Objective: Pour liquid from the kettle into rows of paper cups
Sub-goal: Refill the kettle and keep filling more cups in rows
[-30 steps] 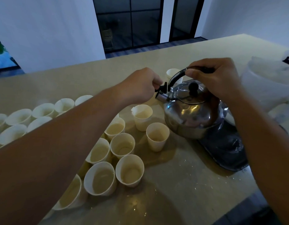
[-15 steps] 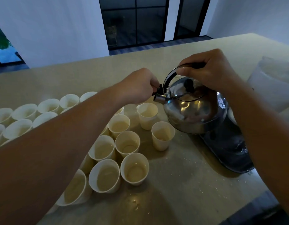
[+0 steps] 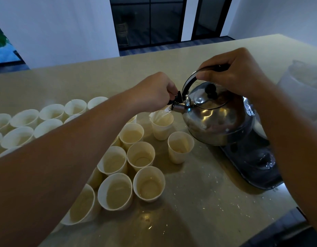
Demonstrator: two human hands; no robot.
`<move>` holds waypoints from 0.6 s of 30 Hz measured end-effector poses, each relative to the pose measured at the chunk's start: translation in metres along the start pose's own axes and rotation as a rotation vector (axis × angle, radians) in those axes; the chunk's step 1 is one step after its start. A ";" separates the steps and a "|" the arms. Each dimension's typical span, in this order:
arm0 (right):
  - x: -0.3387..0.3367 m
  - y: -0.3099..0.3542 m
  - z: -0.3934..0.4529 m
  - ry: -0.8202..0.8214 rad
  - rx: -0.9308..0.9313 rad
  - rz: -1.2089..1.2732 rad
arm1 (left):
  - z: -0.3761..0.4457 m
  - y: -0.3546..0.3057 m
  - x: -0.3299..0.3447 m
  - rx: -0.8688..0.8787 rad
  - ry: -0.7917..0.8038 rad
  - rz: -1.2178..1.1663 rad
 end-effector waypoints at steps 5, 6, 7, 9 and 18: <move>-0.001 -0.001 -0.001 0.003 0.004 -0.008 | 0.000 -0.001 0.001 0.003 -0.009 -0.004; -0.001 -0.001 -0.001 0.003 0.003 -0.010 | 0.000 -0.001 0.001 0.004 -0.011 -0.004; -0.002 -0.001 -0.002 0.001 0.004 -0.007 | 0.000 -0.001 0.001 0.006 -0.013 -0.003; -0.002 -0.001 -0.003 -0.006 0.012 0.010 | 0.000 -0.001 0.001 0.012 -0.015 -0.002; 0.001 0.001 -0.005 -0.021 0.027 0.047 | -0.002 0.002 0.006 0.011 -0.035 0.006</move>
Point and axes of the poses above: each hand's wrist, its own z-axis towards the middle knuckle, its own x-axis out of the palm, y = z × x, the point moved 2 cm from there along z, towards the middle knuckle, and after that the axes turned 7 degrees about y, right-handed, at the moved point
